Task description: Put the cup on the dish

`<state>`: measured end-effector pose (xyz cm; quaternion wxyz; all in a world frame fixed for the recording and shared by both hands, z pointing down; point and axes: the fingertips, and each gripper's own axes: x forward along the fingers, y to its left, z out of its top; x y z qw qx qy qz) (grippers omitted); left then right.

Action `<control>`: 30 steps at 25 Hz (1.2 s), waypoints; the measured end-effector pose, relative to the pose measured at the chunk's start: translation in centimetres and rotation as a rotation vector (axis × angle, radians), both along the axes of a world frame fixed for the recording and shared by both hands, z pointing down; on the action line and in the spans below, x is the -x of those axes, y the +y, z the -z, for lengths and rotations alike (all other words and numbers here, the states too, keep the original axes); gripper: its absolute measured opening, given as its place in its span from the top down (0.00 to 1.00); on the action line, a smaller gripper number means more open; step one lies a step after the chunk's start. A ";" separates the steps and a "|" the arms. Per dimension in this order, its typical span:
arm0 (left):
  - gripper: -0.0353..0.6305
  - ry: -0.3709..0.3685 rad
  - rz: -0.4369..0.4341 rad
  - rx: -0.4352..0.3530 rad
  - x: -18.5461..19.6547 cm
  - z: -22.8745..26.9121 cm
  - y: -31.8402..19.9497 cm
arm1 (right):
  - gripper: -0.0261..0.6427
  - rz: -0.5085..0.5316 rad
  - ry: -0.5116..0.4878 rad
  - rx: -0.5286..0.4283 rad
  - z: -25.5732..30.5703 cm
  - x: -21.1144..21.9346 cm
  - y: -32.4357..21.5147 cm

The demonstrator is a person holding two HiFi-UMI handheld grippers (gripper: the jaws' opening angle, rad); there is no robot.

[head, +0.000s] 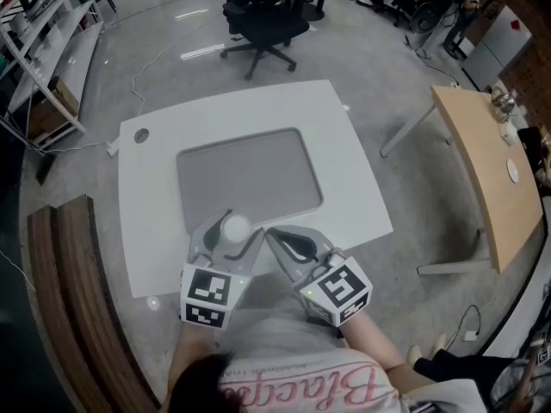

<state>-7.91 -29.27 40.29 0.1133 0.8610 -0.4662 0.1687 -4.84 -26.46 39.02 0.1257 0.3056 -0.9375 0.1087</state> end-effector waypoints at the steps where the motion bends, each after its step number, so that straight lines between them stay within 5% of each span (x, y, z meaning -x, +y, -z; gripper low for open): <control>1: 0.56 0.004 0.006 -0.002 0.1 -0.3 -0.7 | 0.96 0.003 0.002 0.002 -0.1 0.0 -0.6; 12: 0.56 -0.012 0.082 -0.045 1.0 -5.1 -7.2 | 0.96 -0.006 0.021 0.070 -2.5 -0.3 -4.8; 30: 0.56 -0.026 0.094 0.068 0.2 -11.7 -12.2 | 0.96 -0.014 0.076 0.154 -5.8 -1.0 -8.8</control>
